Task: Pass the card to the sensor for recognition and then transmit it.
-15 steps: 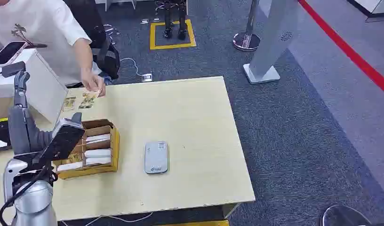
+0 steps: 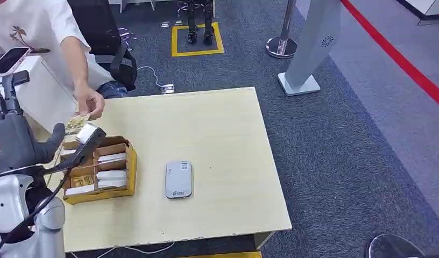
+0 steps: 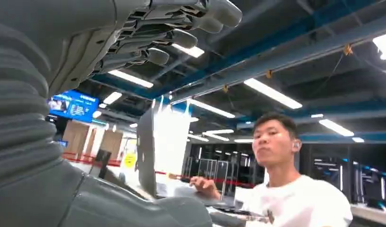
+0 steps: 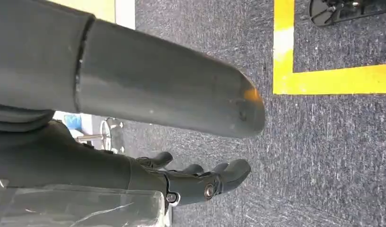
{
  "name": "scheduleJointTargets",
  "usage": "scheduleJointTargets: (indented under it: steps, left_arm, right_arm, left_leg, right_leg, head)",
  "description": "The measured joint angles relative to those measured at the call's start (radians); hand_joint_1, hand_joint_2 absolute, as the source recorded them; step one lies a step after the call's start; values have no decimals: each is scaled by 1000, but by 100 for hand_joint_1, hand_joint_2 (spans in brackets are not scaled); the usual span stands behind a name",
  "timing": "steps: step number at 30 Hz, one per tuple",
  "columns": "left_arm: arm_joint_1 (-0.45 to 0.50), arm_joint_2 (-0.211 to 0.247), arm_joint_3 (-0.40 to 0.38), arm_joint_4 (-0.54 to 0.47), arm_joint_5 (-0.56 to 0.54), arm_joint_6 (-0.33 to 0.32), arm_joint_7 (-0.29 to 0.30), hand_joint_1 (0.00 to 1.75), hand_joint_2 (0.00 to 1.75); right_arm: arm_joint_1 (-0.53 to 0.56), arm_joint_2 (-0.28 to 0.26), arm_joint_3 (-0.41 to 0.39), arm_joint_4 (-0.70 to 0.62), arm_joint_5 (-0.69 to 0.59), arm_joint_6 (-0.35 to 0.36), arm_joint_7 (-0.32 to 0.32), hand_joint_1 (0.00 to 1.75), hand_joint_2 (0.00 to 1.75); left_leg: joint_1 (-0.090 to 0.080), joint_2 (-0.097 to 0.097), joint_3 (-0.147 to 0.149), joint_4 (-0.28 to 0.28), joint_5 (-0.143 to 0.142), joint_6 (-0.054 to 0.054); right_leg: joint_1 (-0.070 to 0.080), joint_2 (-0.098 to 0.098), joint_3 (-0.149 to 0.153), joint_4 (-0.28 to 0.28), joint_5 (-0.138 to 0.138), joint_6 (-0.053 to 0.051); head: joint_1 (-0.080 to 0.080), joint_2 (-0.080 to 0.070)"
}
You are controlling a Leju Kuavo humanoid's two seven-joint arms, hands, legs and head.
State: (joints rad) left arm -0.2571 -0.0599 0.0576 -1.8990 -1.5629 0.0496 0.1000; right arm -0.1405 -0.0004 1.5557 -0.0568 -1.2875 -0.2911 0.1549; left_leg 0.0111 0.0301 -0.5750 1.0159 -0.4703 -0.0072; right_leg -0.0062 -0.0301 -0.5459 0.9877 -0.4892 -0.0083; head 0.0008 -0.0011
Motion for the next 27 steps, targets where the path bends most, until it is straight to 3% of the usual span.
scheduleJointTargets:
  steps: [2, 5, 9, 13, 18, 22, 27]
  left_arm:
    - [-15, 44, -36, 8, -3, -19, 112, 0, 175]
    - [-57, 158, -154, 37, -7, -55, 295, 0, 175]
    - [-111, 267, -301, 75, -8, -93, 384, 0, 175]
    - [-135, 301, -372, 105, -8, -105, 354, 0, 175]
    - [-139, 302, -382, 133, -8, -105, 300, 0, 175]
    - [-126, 267, -380, 162, -8, -104, 172, 0, 175]
    - [-98, 222, -367, 188, -8, -90, 133, 0, 175]
  right_arm:
    - [-1, 0, 0, 0, 1, 0, 0, 0, 0]
    - [-2, 2, 0, 0, 2, 0, 0, 0, 0]
    - [-5, 2, 0, 0, 2, 0, 0, 0, 0]
    - [-5, 5, 0, 0, -1, 0, 0, 0, 0]
    - [-4, 6, 0, 0, -4, 0, 0, 0, 0]
    - [-4, 7, 0, 0, -17, 0, 0, 0, 0]
    - [-3, 8, 0, 0, -24, 0, -1, 0, 0]
  left_leg:
    - [0, 0, 0, 0, 0, 0]
    - [0, 0, 0, 0, 0, 0]
    - [0, 1, 0, 0, 0, 0]
    - [0, 1, 0, 0, 0, 0]
    - [0, 1, 0, 0, 0, 0]
    - [0, 1, 0, 0, 0, 0]
    - [0, 1, 0, 0, 0, 0]
  right_leg:
    - [0, 0, -1, 0, 0, 0]
    - [0, 1, -1, 0, 0, 0]
    - [0, 1, 0, 0, 0, 0]
    - [0, 1, 0, 0, 0, 0]
    - [0, 1, 0, 0, 0, 0]
    - [0, 1, 0, 0, 0, 0]
    - [0, 1, 0, 0, 0, 0]
  head:
    - [1, 0]
    - [0, 0]
    - [0, 0]
    - [0, 0]
    - [0, 0]
    - [0, 0]
    - [0, 0]
